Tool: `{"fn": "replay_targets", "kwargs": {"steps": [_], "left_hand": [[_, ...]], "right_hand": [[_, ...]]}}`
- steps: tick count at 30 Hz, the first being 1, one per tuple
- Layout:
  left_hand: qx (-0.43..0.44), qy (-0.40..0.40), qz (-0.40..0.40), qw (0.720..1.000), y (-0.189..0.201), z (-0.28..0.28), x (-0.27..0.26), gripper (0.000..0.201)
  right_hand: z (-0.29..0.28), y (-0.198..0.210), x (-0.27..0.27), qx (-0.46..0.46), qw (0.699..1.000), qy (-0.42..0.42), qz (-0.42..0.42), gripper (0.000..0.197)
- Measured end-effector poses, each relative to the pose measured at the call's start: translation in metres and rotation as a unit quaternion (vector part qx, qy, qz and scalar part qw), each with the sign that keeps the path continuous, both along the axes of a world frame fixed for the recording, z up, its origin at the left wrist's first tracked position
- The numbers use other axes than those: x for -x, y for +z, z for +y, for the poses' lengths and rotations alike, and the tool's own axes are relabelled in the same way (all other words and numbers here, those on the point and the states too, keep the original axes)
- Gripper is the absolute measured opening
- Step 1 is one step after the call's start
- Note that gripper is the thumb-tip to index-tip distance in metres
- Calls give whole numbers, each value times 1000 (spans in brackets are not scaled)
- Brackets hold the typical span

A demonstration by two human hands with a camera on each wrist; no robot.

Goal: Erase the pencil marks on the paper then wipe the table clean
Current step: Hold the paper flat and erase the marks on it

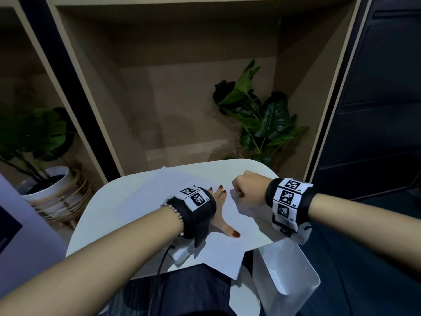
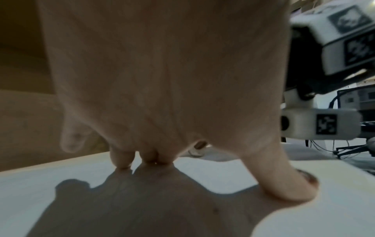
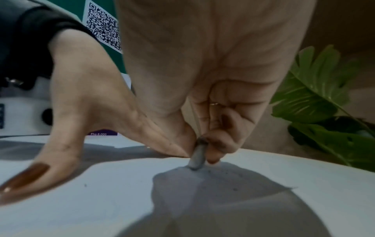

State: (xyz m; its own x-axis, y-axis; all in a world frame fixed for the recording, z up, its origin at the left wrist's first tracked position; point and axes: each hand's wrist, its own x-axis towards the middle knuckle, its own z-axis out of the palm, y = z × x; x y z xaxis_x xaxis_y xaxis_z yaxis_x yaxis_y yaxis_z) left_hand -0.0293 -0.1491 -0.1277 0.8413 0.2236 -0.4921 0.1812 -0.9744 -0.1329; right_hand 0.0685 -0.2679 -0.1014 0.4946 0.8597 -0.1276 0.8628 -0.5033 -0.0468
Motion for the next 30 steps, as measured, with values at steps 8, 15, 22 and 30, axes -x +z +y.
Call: {"fn": "replay_targets", "kwargs": {"steps": [8, 15, 22, 30], "left_hand": [[20, -4, 23, 1000, 42, 25, 62, 95], [70, 37, 32, 996, 43, 45, 122, 72], [84, 61, 19, 994, 27, 50, 138, 86], [93, 159, -23, 983, 23, 69, 150, 83]], "right_hand": [[-7, 5, -27, -54, 996, -70, 2, 18], [-33, 5, -1, -306, 905, -115, 272, 7], [-50, -15, 2, -337, 893, -116, 275, 7], [-60, -53, -10, -351, 835, -173, 386, 12]]}}
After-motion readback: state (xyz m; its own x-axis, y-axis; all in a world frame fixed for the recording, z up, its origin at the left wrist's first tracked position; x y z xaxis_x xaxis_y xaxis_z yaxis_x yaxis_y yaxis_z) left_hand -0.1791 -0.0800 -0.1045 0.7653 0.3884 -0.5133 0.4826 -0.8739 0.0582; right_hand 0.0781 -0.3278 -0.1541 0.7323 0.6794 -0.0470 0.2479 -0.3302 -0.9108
